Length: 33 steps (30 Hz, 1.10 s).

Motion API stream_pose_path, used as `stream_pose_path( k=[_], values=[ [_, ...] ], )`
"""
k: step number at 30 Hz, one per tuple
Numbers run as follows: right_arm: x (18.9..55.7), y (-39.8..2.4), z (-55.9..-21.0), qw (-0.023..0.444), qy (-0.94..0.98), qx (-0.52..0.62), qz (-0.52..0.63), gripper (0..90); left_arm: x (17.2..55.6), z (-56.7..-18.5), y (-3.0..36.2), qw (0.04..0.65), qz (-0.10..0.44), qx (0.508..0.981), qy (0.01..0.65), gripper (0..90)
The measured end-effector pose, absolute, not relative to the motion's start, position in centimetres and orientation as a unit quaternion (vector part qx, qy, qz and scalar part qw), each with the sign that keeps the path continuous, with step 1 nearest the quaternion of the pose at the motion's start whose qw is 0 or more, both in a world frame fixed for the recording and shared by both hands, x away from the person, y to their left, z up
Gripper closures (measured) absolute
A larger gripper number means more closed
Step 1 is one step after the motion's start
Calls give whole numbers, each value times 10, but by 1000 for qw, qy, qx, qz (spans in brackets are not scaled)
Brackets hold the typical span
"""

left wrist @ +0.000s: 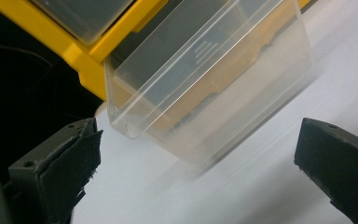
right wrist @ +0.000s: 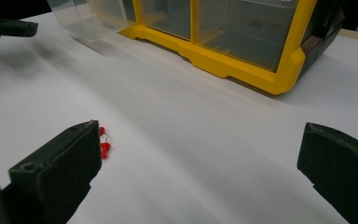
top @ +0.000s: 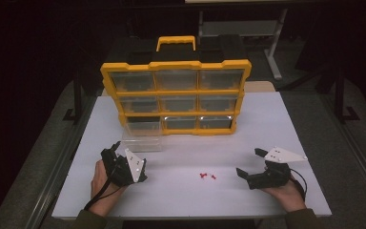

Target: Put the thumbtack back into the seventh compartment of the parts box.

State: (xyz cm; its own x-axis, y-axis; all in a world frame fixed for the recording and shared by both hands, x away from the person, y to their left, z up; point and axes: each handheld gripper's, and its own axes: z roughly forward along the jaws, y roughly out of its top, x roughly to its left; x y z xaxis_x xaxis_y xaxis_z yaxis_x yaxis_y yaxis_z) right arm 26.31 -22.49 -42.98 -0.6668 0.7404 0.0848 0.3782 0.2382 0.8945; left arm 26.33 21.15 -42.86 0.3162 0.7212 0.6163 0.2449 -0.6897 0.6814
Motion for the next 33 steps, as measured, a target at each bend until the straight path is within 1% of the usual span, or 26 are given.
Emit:
stream_pose_path(
  k=[4,5,7,14,15,17,23,24,28,33],
  values=[
    [263,-225,-430,182,766,365,497,0,265,-427,216,256,474,775,332,0],
    [263,-225,-430,182,766,366,497,0,266,-428,216,271,468,768,342,0],
    [263,-225,-430,182,766,365,497,0,267,-427,219,272,458,770,352,0],
    [263,-225,-430,182,766,365,497,0,270,-426,225,297,436,761,377,0],
    [263,-225,-430,182,766,365,497,0,271,-427,225,309,432,756,383,0],
    [263,-225,-430,182,766,365,497,0,271,-425,228,312,421,757,390,0],
    [263,-225,-430,181,766,366,497,0,275,-426,234,349,383,743,424,0],
    [263,-225,-430,181,766,366,497,0,276,-426,234,361,376,735,433,0],
    [263,-225,-430,181,766,366,497,0,279,-425,241,374,358,729,447,0],
    [263,-225,-430,179,765,368,497,0,282,-425,251,397,319,720,472,0]
  ],
)
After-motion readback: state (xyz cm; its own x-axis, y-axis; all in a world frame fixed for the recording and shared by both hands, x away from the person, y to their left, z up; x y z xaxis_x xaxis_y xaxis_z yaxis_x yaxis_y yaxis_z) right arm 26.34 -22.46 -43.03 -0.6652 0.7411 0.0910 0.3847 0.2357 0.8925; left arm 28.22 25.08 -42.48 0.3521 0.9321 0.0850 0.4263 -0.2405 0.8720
